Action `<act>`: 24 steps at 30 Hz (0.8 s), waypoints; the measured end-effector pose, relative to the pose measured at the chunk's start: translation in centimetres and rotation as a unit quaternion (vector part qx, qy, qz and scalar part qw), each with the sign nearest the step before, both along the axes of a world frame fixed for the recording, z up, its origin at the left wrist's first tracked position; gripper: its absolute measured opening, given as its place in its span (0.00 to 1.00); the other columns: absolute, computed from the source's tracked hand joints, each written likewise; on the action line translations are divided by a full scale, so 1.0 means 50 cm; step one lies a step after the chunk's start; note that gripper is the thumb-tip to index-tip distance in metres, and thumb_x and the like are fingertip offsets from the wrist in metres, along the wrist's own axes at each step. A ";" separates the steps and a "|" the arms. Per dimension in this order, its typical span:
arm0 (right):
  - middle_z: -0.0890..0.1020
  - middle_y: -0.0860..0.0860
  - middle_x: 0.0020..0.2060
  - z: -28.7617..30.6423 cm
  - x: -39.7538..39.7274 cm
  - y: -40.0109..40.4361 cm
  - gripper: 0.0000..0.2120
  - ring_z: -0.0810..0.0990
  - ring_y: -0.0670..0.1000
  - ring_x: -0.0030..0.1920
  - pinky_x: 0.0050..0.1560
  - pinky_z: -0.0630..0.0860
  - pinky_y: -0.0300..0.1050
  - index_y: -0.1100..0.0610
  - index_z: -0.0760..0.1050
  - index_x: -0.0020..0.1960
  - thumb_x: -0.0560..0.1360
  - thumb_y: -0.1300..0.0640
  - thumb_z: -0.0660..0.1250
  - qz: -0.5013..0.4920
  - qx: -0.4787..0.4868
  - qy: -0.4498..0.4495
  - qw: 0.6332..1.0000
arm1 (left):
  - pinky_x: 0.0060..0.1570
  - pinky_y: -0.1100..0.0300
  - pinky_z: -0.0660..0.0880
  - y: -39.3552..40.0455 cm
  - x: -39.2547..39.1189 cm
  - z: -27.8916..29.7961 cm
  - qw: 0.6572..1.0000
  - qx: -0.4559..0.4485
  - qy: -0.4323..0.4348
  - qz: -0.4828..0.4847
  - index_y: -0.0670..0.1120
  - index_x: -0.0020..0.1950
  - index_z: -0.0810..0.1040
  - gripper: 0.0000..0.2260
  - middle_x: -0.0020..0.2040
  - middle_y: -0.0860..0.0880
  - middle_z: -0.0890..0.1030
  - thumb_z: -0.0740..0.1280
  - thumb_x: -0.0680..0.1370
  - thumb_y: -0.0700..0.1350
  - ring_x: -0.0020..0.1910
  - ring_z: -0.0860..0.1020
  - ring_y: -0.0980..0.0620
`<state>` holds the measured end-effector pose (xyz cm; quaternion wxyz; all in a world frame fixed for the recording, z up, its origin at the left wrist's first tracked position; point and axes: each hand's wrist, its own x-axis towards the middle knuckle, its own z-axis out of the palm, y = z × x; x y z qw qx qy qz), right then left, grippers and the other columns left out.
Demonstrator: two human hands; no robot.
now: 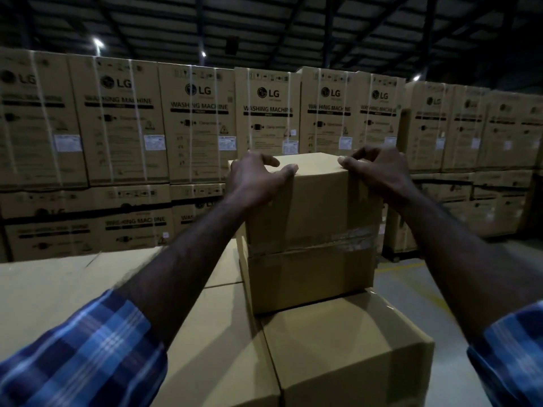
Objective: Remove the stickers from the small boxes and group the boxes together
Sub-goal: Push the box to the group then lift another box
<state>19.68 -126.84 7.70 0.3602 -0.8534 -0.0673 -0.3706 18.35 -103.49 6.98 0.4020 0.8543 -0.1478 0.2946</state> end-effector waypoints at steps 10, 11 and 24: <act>0.80 0.54 0.56 -0.020 0.019 -0.030 0.16 0.78 0.51 0.53 0.48 0.80 0.50 0.53 0.79 0.54 0.73 0.43 0.70 0.018 0.010 -0.007 1.000 | 0.31 0.70 0.67 -0.028 -0.002 -0.011 1.000 0.012 -0.015 0.018 0.48 0.65 0.76 0.24 0.65 0.47 0.77 0.68 0.75 0.59 0.39 0.74 0.64; 0.80 0.53 0.56 -0.021 0.020 -0.032 0.16 0.78 0.50 0.53 0.49 0.80 0.51 0.54 0.79 0.54 0.73 0.43 0.70 0.020 0.010 -0.008 1.000 | 0.33 0.70 0.69 -0.028 -0.001 -0.011 1.000 0.008 -0.017 0.016 0.47 0.65 0.76 0.24 0.66 0.47 0.77 0.68 0.74 0.59 0.44 0.76 0.61; 0.76 0.47 0.49 -0.021 0.051 -0.051 0.13 0.75 0.42 0.43 0.38 0.76 0.41 0.51 0.76 0.54 0.74 0.44 0.69 0.029 0.001 0.001 1.000 | 0.47 0.49 0.81 -0.036 0.025 -0.015 1.000 -0.012 0.007 0.019 0.48 0.63 0.77 0.25 0.62 0.45 0.79 0.69 0.72 0.62 0.51 0.81 0.49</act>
